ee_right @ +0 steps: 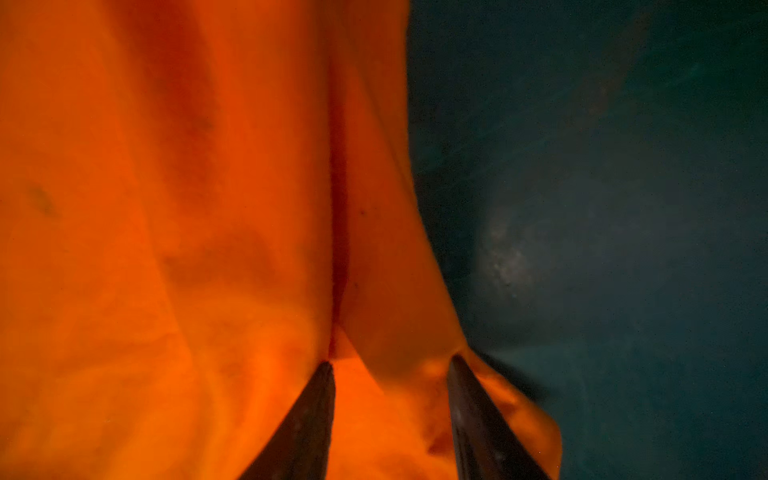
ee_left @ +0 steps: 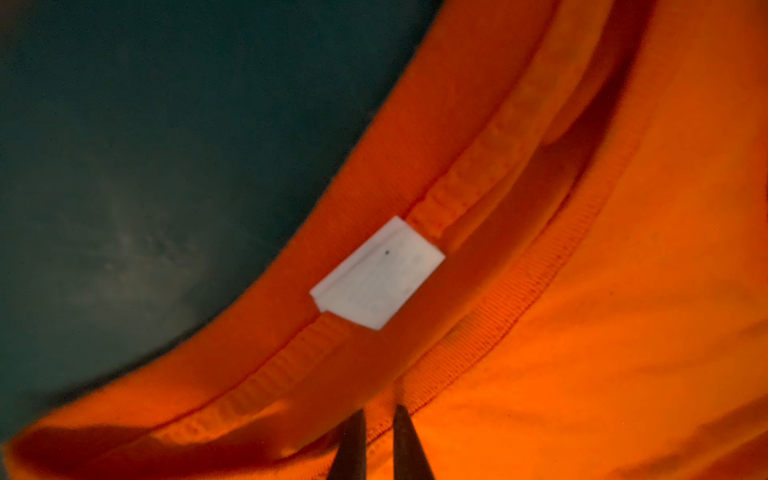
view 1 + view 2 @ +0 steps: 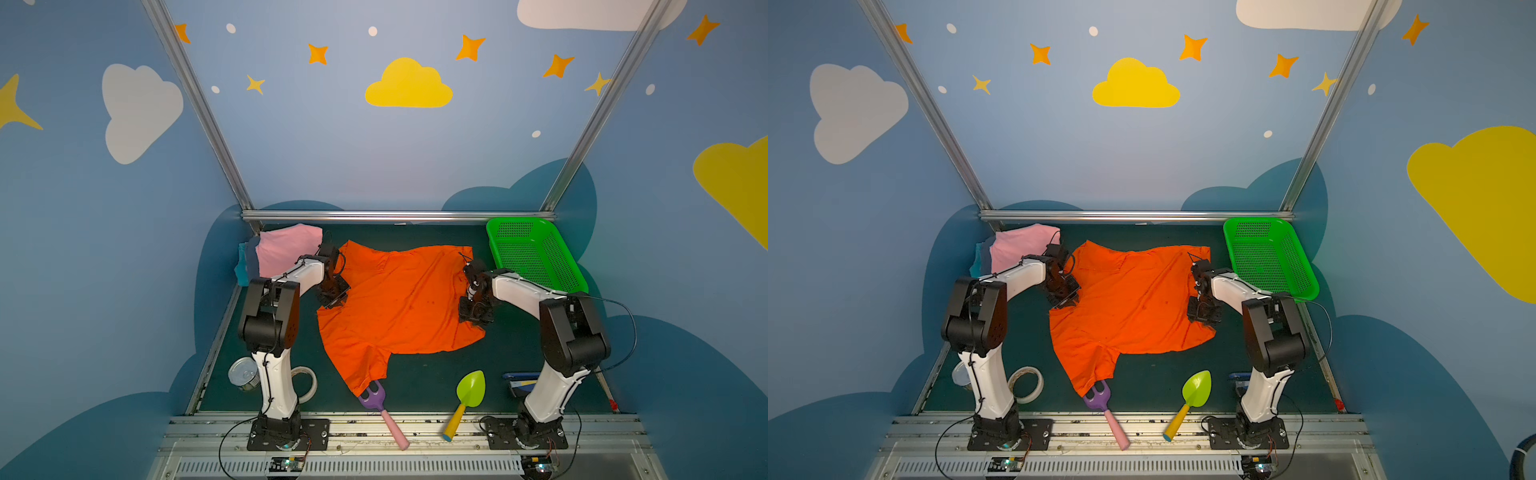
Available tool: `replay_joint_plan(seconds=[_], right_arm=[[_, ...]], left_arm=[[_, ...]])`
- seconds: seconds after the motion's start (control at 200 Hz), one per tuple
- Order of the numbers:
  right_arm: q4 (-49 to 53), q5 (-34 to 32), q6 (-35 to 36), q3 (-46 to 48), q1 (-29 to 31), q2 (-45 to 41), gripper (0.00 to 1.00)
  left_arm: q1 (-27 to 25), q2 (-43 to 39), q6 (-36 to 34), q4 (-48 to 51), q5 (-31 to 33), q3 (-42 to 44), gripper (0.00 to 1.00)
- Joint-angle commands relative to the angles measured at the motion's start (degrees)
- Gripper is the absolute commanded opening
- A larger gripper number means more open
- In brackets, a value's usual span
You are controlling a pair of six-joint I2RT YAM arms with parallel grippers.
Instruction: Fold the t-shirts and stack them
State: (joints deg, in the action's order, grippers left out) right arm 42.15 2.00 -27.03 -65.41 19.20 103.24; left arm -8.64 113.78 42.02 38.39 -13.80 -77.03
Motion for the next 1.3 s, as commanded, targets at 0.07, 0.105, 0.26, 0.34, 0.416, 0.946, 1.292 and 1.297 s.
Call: replay_joint_plan(seconds=[0.07,0.105,0.26,0.34,0.416,0.946,1.292,1.297], right_arm=[[1.53,-4.96,-1.25,1.4,-0.94,-4.16,0.55],[1.86,-6.09,-1.6,2.02,-1.16,-5.02,0.56],[2.26,-8.17,-2.94,4.85,-2.31,-6.66,0.57],[1.26,-6.69,-2.94,6.18,-2.42,-5.9,0.56],[-0.37,-3.99,-3.18,7.31,-2.41,-4.98,0.53],[6.35,-13.22,-8.57,11.71,-2.64,-27.46,0.0],[6.29,-15.33,-13.79,21.8,-2.94,-34.29,0.61],[6.28,-15.39,-13.73,21.81,-2.94,-34.31,0.61]], left_arm=[[0.56,2.02,-0.69,5.91,3.87,1.96,0.16],[0.56,2.13,-0.7,5.82,3.87,2.06,0.16],[0.56,2.24,-0.75,5.82,3.54,2.08,0.16],[0.56,2.47,-0.87,5.9,3.52,1.74,0.16],[0.54,2.58,-0.81,6.1,3.61,1.45,0.16],[0.58,3.13,-0.66,5.91,3.4,1.82,0.15],[0.65,3.68,-0.62,6.99,4.49,1.8,0.15],[0.65,3.66,-0.62,7.06,4.53,1.8,0.15]])
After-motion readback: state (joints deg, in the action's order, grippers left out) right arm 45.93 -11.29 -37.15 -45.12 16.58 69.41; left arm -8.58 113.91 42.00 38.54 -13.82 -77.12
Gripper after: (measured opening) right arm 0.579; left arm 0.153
